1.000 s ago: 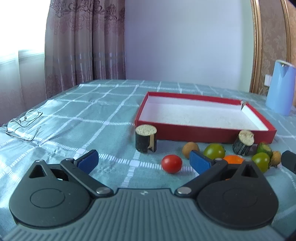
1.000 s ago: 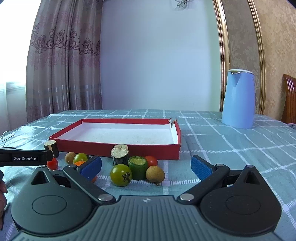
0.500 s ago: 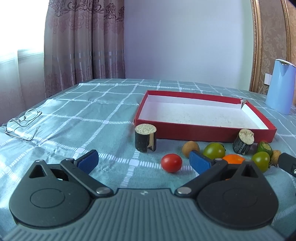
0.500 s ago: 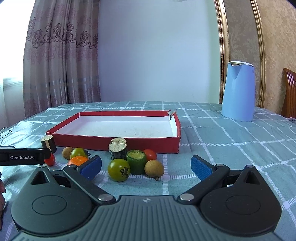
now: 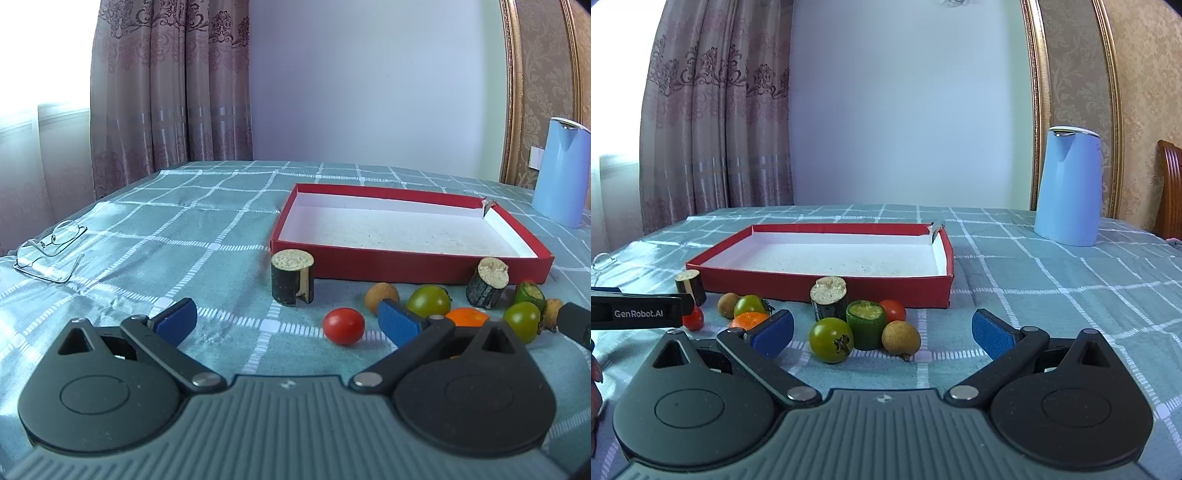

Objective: Organize fruits

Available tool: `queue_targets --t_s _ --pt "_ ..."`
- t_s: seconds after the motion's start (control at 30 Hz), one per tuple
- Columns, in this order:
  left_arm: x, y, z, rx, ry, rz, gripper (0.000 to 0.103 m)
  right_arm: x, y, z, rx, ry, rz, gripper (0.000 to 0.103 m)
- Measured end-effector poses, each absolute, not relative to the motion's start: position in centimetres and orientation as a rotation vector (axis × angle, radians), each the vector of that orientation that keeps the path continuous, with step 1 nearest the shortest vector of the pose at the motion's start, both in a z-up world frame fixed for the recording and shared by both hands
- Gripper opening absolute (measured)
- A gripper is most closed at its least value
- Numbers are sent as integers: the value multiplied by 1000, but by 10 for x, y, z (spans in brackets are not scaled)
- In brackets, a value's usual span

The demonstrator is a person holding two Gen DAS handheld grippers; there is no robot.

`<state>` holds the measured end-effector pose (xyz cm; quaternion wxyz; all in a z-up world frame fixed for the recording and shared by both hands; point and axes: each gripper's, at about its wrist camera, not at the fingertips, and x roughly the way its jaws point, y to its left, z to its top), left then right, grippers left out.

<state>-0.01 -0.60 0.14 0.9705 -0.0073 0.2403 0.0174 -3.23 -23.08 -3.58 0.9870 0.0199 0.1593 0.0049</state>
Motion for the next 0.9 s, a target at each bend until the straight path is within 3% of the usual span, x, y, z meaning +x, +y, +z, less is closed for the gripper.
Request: queue_targets --t_s 0.9 --pt "-1 -9 2 25 466 47 103 -17 -223 -38 -16 425 -40 103"
